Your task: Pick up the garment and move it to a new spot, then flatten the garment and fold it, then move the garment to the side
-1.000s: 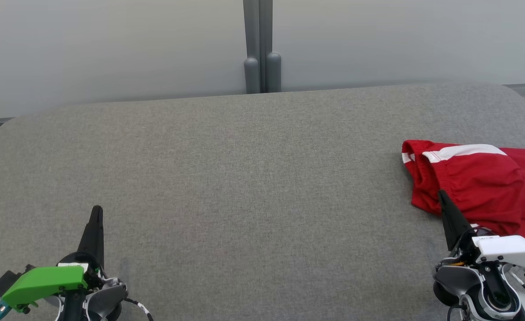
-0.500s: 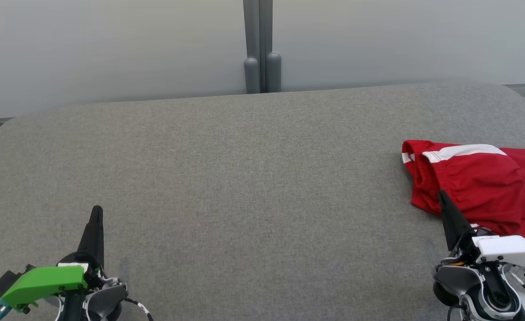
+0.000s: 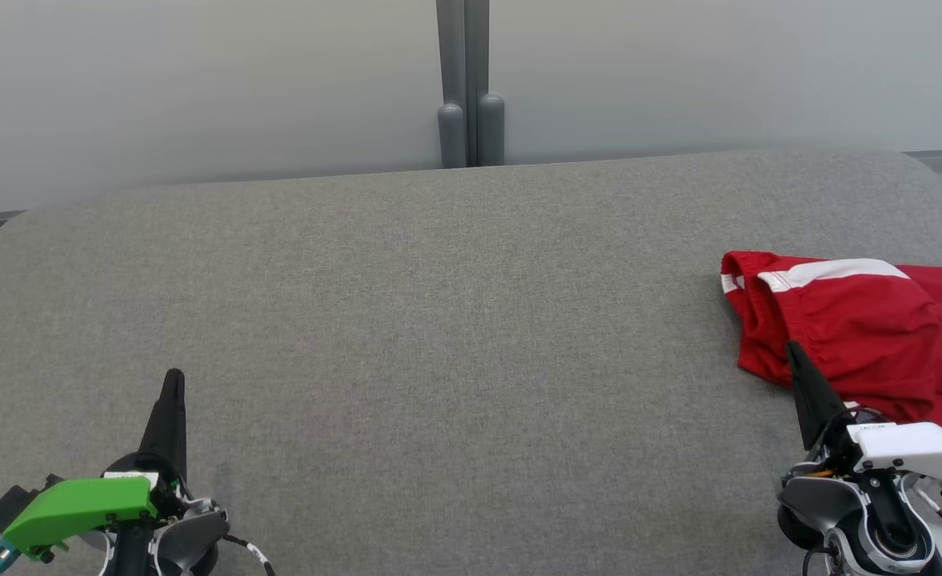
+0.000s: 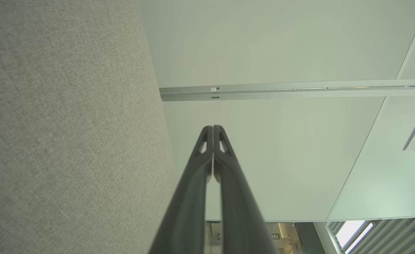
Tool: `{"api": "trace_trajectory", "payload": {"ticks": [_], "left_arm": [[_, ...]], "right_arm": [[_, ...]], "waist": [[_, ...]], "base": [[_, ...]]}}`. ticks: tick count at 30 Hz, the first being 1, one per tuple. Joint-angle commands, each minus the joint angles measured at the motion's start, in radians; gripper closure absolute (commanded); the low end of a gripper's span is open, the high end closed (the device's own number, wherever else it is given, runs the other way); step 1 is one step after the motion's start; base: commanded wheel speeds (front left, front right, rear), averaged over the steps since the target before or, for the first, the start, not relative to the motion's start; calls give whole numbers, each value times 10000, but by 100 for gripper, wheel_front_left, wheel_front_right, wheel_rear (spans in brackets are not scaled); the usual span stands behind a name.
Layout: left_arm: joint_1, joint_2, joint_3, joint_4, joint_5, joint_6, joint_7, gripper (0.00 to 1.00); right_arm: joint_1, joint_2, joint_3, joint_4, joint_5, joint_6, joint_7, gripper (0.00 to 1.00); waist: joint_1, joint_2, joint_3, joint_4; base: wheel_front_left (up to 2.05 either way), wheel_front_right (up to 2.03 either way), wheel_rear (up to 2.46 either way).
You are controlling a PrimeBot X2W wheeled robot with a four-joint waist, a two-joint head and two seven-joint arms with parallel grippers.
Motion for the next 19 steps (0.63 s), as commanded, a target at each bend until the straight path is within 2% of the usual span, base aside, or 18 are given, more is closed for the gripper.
{"api": "trace_trajectory", "payload": {"ticks": [1,19], "left_arm": [[-121,67,38,-31,-15,-63,32,100],[-121,67,38,-32,-15,-63,32,100]], "right_arm": [[125,-45,-18,-41,58,4,35,100],[125,-45,-18,-41,59,4,34,100]], "waist": [[0,-1,0,0],[0,-1,0,0]], "base": [[0,0,0],[0,0,0]]}}
